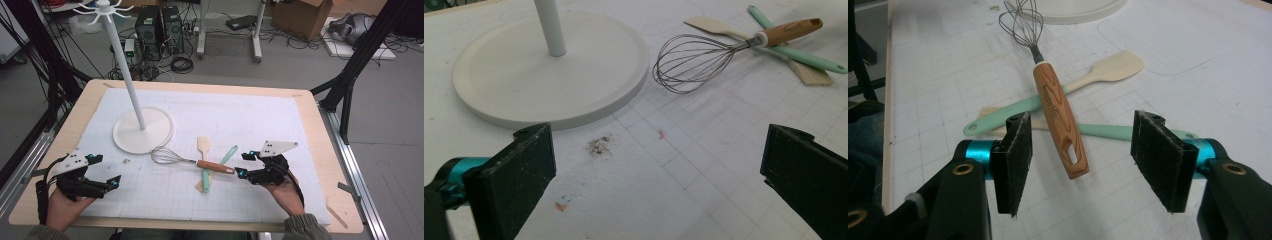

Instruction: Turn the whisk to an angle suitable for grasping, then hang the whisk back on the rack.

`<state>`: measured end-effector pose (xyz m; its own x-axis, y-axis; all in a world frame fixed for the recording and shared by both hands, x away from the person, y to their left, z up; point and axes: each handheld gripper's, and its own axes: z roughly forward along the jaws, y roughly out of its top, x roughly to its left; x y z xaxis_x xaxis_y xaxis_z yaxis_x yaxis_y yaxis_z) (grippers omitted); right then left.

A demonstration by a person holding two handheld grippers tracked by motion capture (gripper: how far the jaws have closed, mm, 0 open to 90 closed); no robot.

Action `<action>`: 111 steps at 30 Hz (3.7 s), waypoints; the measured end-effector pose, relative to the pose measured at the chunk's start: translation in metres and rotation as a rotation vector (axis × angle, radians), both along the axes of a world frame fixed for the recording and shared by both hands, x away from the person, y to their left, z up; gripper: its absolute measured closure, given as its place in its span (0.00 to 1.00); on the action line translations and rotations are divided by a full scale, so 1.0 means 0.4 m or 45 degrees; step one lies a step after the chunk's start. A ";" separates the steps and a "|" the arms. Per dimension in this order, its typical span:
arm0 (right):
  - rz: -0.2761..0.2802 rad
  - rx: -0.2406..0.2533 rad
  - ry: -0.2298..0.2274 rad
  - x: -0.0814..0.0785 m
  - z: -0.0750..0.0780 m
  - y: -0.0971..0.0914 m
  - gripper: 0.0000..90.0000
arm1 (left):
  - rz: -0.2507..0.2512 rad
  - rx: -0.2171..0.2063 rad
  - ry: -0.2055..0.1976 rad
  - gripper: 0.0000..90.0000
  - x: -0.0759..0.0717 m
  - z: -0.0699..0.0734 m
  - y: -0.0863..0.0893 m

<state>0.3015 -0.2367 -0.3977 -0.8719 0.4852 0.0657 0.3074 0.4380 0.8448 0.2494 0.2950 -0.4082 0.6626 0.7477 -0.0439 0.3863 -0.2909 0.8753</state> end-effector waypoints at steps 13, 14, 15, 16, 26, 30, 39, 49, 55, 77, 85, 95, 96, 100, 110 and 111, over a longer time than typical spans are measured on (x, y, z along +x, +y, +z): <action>0.007 0.005 -0.007 0.028 0.022 0.021 0.42 | 0.002 -0.001 -0.003 0.02 0.000 0.001 0.000; 0.008 0.006 -0.006 0.030 0.023 0.023 0.42 | 0.003 -0.003 -0.001 0.02 0.000 0.000 0.000; 0.012 0.003 -0.010 0.032 0.024 0.025 0.42 | 0.003 -0.002 -0.001 0.02 0.000 0.000 0.000; 0.014 0.000 -0.009 0.035 0.026 0.028 0.42 | 0.003 -0.001 -0.003 0.02 0.000 0.000 0.000; 0.029 -0.013 0.007 0.051 0.018 0.043 0.42 | -0.004 -0.002 -0.006 0.02 -0.001 0.002 0.000; 0.020 -0.005 0.013 0.059 0.015 0.038 0.42 | -0.008 -0.003 -0.008 0.02 -0.001 0.003 0.000; 0.032 -0.009 0.033 0.067 0.004 0.050 0.39 | -0.027 0.007 -0.014 0.02 0.003 0.004 -0.011; 0.106 -0.106 0.061 0.081 -0.022 0.089 0.39 | -0.027 0.017 -0.014 0.02 0.003 0.005 -0.020; 0.159 -0.168 0.091 0.088 -0.041 0.113 0.45 | -0.035 0.014 -0.010 0.02 0.005 0.003 -0.027; 0.286 -0.303 0.099 0.095 -0.073 0.157 0.67 | -0.029 0.019 -0.014 0.02 0.000 0.004 -0.022; 0.308 -0.325 0.101 0.097 -0.078 0.158 0.69 | -0.028 0.017 -0.014 0.02 -0.001 0.004 -0.021; 0.320 -0.332 0.099 0.098 -0.080 0.156 0.71 | -0.027 0.017 -0.013 0.02 -0.002 0.004 -0.020; 0.322 -0.336 0.097 0.098 -0.080 0.156 0.71 | -0.026 0.018 -0.015 0.02 -0.002 0.004 -0.020; 0.328 -0.347 0.088 0.098 -0.080 0.157 0.72 | -0.023 0.020 -0.015 0.02 -0.003 0.004 -0.018; 0.337 -0.367 0.089 0.101 -0.086 0.157 0.73 | -0.024 0.025 -0.013 0.02 -0.004 0.004 -0.017; 0.339 -0.369 0.089 0.101 -0.087 0.157 0.73 | -0.024 0.025 -0.014 0.02 -0.004 0.004 -0.017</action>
